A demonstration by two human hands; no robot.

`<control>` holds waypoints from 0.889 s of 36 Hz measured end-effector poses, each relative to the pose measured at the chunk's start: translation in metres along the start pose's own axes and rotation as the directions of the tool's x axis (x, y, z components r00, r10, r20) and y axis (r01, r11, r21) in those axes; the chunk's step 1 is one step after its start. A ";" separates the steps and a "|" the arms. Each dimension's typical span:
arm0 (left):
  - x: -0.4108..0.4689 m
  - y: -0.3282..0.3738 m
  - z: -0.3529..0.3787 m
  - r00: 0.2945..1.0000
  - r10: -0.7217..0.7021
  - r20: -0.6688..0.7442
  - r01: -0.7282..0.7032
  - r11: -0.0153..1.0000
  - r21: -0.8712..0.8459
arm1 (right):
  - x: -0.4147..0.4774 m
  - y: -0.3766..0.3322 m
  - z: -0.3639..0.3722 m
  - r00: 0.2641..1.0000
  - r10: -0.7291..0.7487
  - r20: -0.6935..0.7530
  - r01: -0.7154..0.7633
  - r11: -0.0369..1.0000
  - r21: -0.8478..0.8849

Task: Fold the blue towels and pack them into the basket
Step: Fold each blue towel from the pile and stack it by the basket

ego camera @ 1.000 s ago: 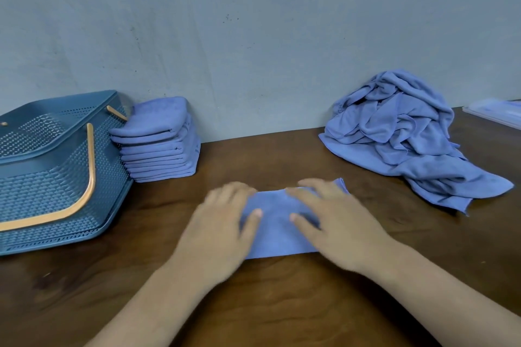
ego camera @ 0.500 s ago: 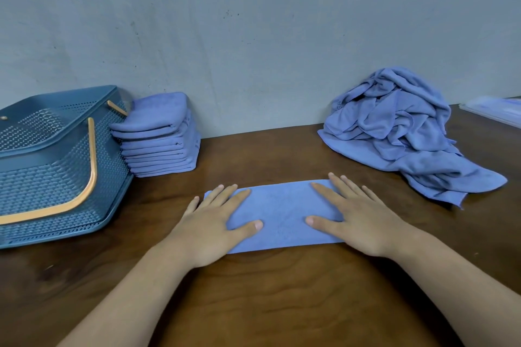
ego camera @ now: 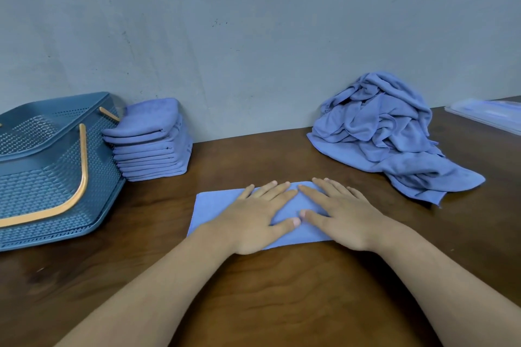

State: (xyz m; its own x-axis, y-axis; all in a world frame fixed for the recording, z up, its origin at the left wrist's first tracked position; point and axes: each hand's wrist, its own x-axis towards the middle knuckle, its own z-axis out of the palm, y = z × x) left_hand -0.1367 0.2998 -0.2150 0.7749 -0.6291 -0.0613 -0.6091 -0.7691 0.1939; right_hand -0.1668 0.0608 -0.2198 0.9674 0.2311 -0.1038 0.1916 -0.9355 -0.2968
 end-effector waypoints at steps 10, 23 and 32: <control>0.000 -0.001 0.005 1.000 0.002 -0.008 -0.002 1.000 -0.009 | 0.049 -0.008 -0.061 0.978 0.117 0.172 -0.106 0.992 -0.069; 0.002 -0.007 0.010 0.999 0.002 -0.042 -0.003 1.000 -0.020 | 0.055 0.012 -0.055 0.985 0.163 0.062 -0.173 0.868 0.466; 0.003 -0.004 0.008 0.999 -0.023 -0.034 0.023 1.000 -0.007 | 0.011 0.026 -0.026 0.992 0.069 -0.108 0.035 0.668 0.743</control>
State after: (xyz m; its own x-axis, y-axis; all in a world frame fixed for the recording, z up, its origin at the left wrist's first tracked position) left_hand -0.1328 0.3000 -0.2239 0.7942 -0.6068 -0.0326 -0.5898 -0.7826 0.1994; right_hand -0.1465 0.0326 -0.2038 0.9905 0.1357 -0.0205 0.0385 -0.4183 -0.9075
